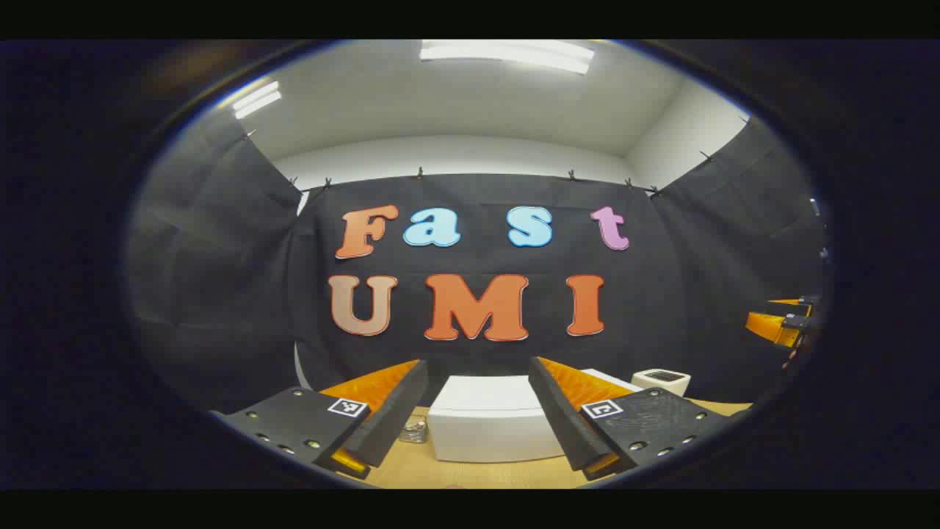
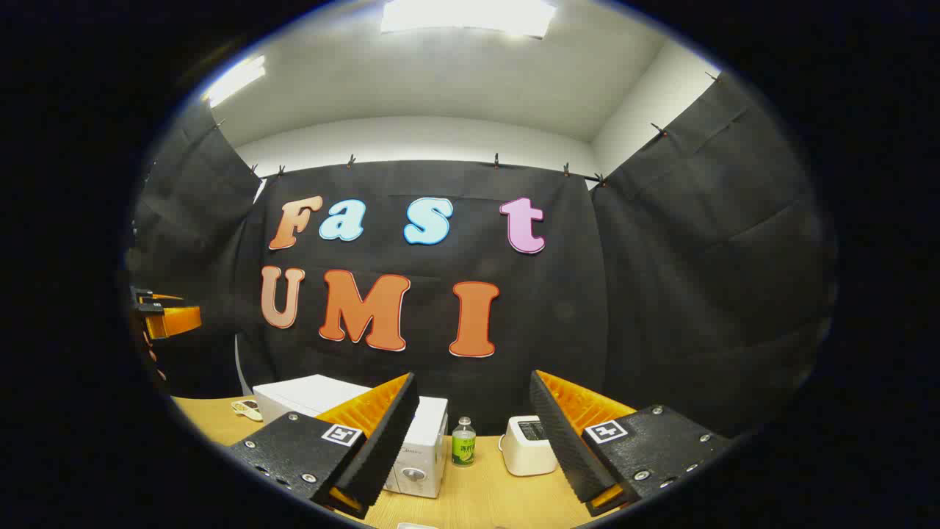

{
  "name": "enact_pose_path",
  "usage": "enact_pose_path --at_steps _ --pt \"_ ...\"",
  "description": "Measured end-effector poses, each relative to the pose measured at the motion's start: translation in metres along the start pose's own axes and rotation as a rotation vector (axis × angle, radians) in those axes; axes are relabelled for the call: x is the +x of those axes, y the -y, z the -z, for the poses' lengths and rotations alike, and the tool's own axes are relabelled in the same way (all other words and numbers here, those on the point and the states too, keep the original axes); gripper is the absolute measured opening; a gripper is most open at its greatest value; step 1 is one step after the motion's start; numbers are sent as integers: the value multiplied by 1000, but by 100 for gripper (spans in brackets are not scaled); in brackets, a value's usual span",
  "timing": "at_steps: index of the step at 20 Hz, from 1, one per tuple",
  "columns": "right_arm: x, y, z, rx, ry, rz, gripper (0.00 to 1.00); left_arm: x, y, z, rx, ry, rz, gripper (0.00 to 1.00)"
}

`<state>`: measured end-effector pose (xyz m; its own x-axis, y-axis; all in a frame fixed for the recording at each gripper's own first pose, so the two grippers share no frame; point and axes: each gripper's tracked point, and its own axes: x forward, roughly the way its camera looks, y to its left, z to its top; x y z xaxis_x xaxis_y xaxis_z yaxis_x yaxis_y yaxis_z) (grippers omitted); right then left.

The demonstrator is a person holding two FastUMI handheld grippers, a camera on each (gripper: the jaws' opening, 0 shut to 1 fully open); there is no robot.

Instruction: Open the microwave oven with the left hand, put the food in, and close the microwave oven.

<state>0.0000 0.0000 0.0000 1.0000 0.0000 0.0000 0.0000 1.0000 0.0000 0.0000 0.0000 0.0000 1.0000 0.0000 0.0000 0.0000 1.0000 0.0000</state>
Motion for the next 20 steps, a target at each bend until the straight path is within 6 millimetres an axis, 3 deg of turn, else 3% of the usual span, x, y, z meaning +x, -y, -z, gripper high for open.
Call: enact_pose_path --at_steps 1,4,5,6,13,15,16,18,20 --pt "-1 0 -1 -1 -1 -6 94 -1 -3 -1 -2 0 -3 89" --pt "-2 -3 -2 -15 4 -24 95 -4 -5 -2 -7 3 -4 93" --pt "-4 -5 -2 -22 3 -30 99 -5 -3 0 -10 -2 5 89" --pt "-5 -5 -1 -30 1 -33 96 -5 0 2 -12 -8 13 94" --pt "-13 1 -11 -35 33 -26 96 -8 -11 -4 15 2 -10 89" --pt "-15 2 -13 -20 34 -32 96 -10 -11 -8 22 10 -4 94" --pt "-15 3 -14 -14 35 -34 95 -10 -11 -9 29 13 -1 89" --pt "-15 5 -17 -4 39 -34 95 -9 -13 -16 41 26 -4 93" --pt "-14 6 -21 13 38 -33 95 -4 -12 -23 43 27 2 89"
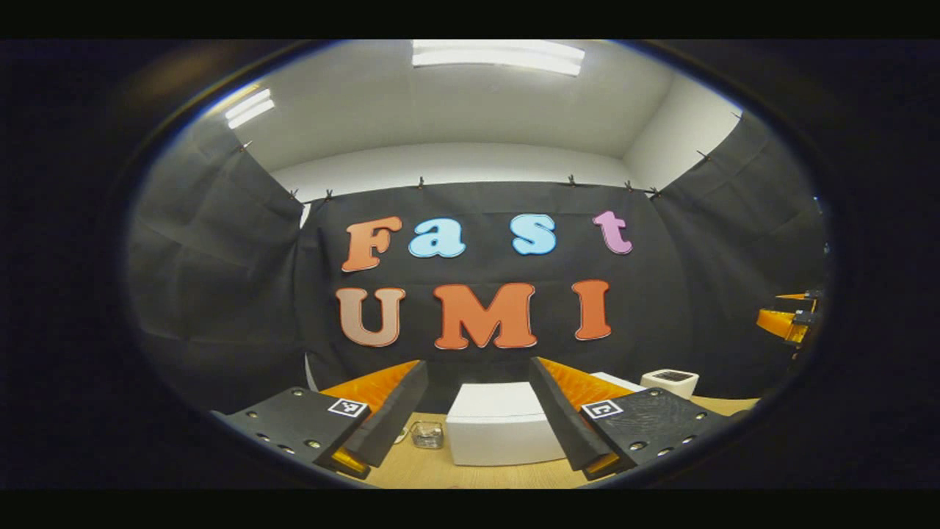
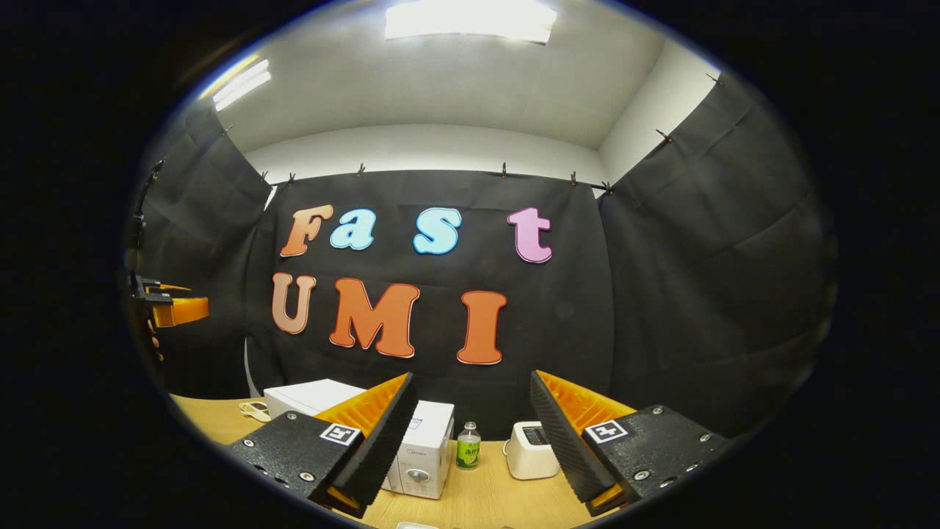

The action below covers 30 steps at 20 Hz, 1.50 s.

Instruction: Open the microwave oven with the left hand, put the food in, and close the microwave oven.

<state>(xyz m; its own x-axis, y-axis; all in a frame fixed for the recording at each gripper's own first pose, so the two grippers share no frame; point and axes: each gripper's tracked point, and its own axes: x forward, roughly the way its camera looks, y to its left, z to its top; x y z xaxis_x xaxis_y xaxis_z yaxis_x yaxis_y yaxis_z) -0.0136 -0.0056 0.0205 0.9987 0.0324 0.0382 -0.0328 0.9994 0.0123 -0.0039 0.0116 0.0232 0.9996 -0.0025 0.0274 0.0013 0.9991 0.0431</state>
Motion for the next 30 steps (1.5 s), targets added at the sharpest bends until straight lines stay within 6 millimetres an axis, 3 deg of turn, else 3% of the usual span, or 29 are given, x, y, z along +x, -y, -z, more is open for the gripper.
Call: enact_pose_path --at_steps 1,5,8,13,14,15,22,26,30 --pt "0 1 0 5 -4 -1 95 1 0 0 -5 -11 1 94" --pt "-1 6 -3 -12 -7 15 95 4 7 -4 -4 -15 11 89" --pt "-4 0 3 1 -26 -4 95 2 20 10 -28 -42 38 94" --pt "-12 5 27 -24 -43 -13 99 4 44 34 -82 -46 74 90" --pt "-13 6 34 -22 -51 -16 96 4 53 42 -87 -50 83 94" --pt "-15 6 43 -17 -62 -21 95 4 61 51 -89 -57 90 90" --pt "-31 23 104 -18 -147 -22 96 4 132 117 -128 -125 177 90" --pt "-44 39 147 -14 -224 9 95 6 181 163 -158 -176 246 90" --pt "-55 48 169 4 -251 15 96 18 214 215 -166 -253 261 90"
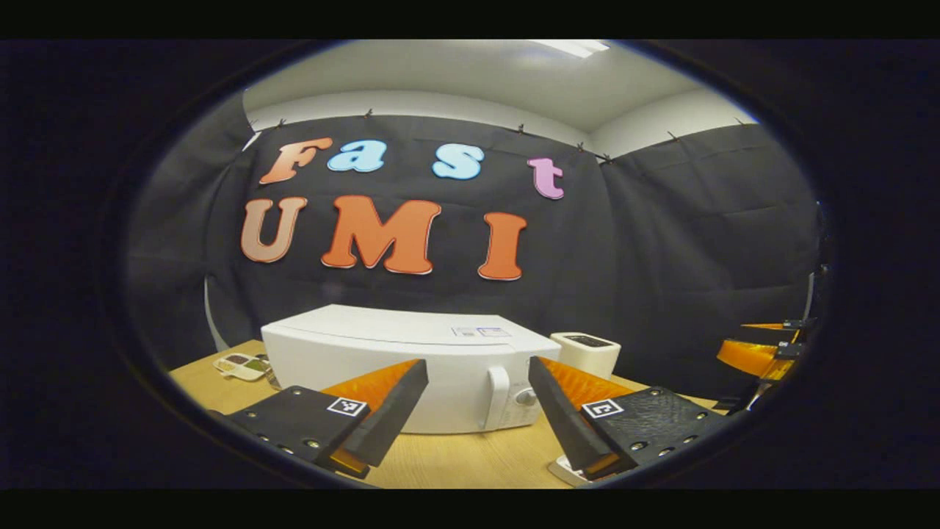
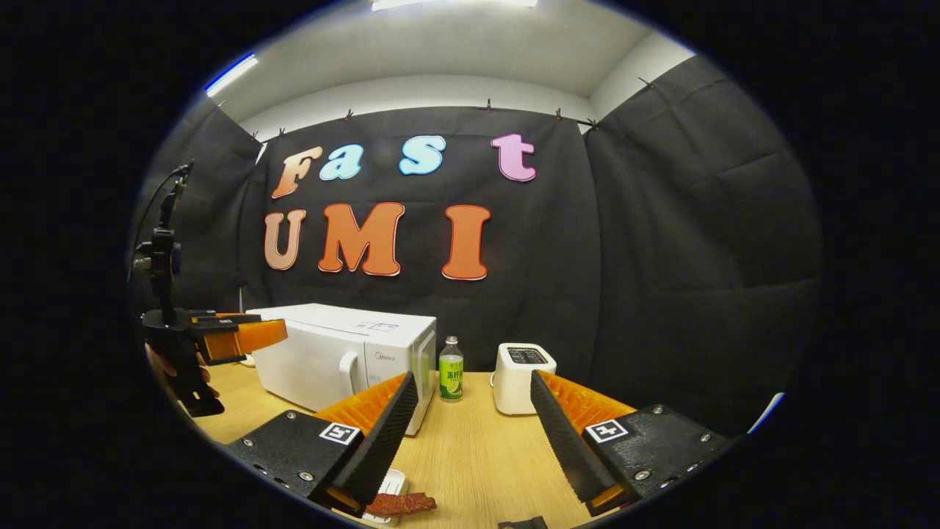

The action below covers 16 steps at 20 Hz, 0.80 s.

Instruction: Open the microwave oven with the left hand, put the food in, and close the microwave oven.

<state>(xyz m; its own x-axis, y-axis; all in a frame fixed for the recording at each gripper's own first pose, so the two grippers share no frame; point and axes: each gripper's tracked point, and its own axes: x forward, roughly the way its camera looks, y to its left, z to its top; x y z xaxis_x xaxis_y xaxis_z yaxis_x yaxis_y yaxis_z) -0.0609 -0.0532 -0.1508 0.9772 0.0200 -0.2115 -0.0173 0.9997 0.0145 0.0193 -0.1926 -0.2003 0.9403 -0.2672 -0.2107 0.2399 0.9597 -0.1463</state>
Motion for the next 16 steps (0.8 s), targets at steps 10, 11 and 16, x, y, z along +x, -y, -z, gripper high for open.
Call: enact_pose_path --at_steps 10,11,16 --pt "-4 26 51 13 -61 24 96 73 18 108 -1 -182 -86 91" --pt "-4 27 55 6 -62 25 96 78 18 114 6 -183 -103 90" --pt "-6 37 61 16 -69 28 96 102 9 140 11 -216 -164 73"
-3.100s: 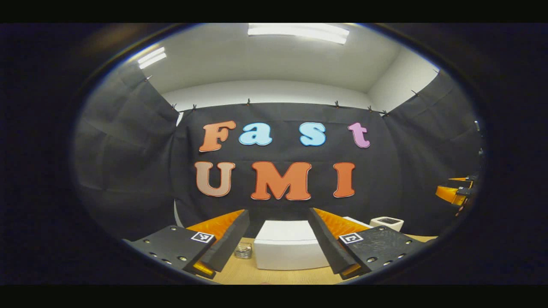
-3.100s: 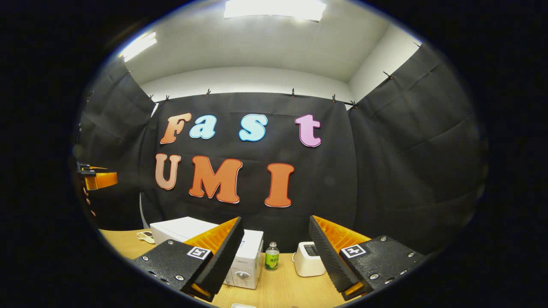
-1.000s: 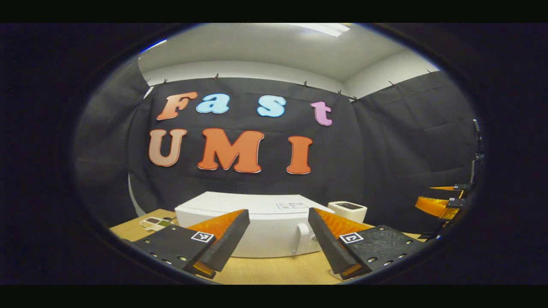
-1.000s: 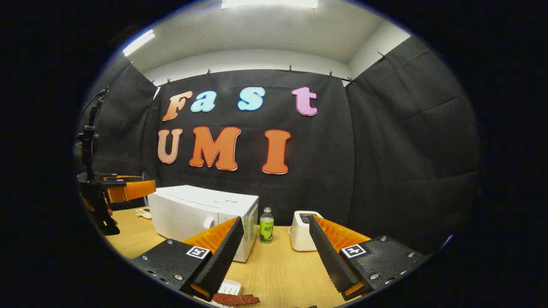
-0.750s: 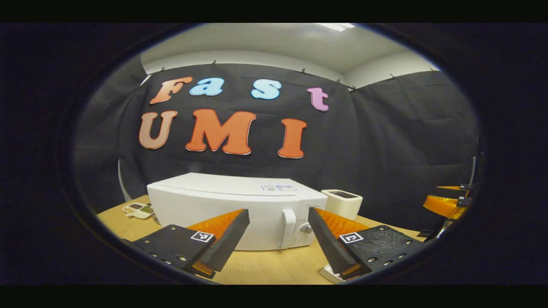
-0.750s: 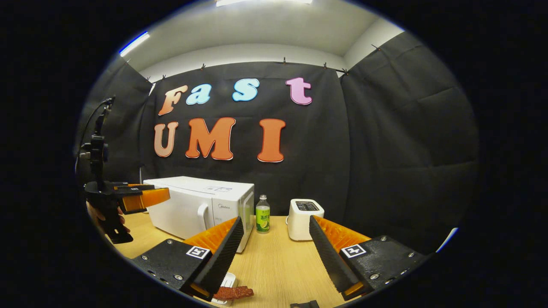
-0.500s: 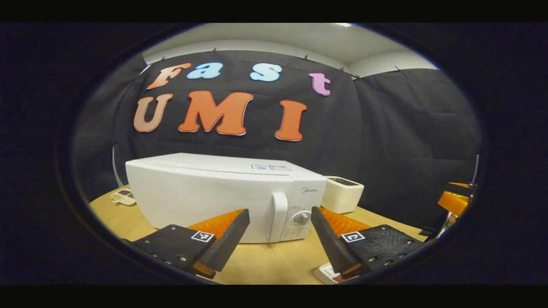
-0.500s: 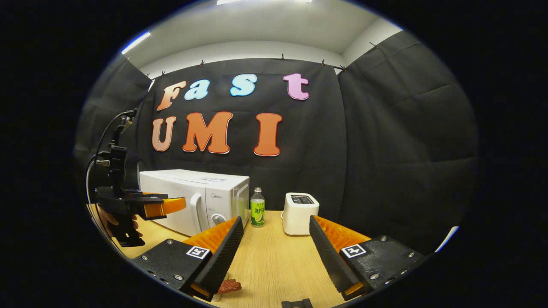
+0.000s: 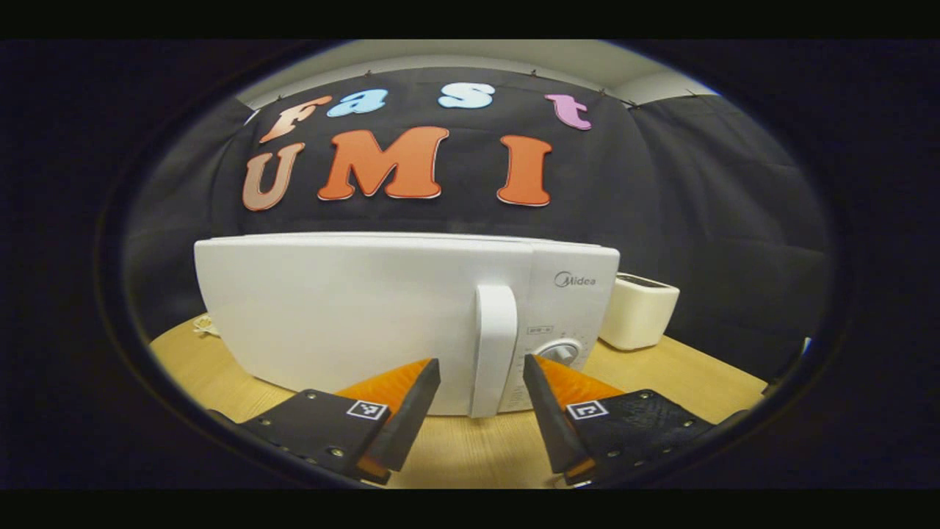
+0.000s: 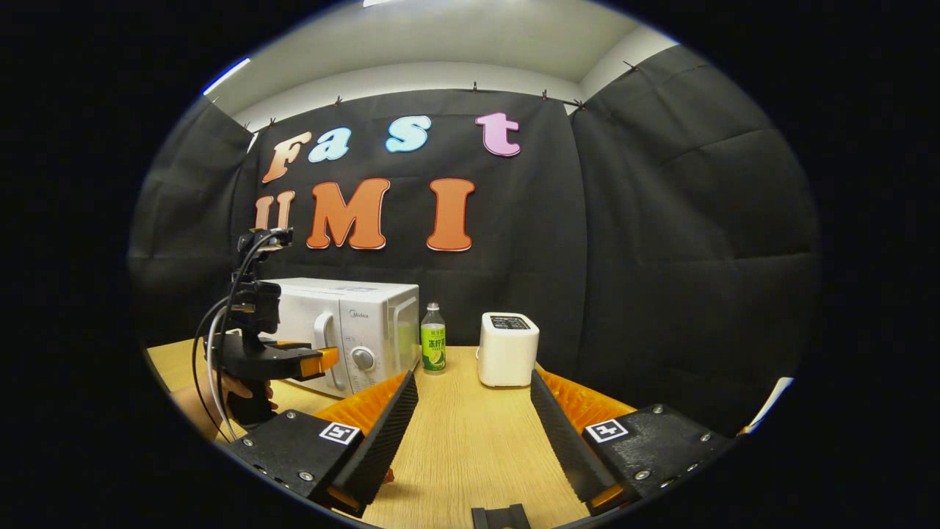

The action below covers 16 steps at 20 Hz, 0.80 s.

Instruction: Open the microwave oven with the left hand, put the food in, and close the microwave oven.

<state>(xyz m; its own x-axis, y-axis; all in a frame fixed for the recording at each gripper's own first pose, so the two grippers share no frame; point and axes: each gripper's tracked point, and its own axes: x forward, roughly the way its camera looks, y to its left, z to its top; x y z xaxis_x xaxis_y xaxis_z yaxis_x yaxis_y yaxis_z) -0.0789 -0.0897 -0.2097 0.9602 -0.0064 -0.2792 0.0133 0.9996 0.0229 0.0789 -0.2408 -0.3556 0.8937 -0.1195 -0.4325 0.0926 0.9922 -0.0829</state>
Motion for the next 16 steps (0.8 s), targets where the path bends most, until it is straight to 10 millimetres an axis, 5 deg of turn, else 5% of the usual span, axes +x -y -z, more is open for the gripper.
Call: enact_pose_path --at_steps 4,6,8,9,14,15,16 --pt "-1 9 6 3 -9 12 96 11 6 9 -16 -14 -5 48" --pt "1 14 10 11 -15 23 96 12 8 8 -10 -2 -6 45" --pt "2 16 13 25 -21 25 96 13 10 9 -12 4 -10 24" --pt "2 15 15 30 -24 26 96 13 13 10 -12 2 -4 30" --pt "-2 10 15 44 -26 17 96 9 15 9 11 1 22 16" --pt "-4 9 14 45 -23 14 96 10 14 11 14 1 22 7" --pt "-5 8 13 42 -21 13 96 8 13 11 5 3 22 12"
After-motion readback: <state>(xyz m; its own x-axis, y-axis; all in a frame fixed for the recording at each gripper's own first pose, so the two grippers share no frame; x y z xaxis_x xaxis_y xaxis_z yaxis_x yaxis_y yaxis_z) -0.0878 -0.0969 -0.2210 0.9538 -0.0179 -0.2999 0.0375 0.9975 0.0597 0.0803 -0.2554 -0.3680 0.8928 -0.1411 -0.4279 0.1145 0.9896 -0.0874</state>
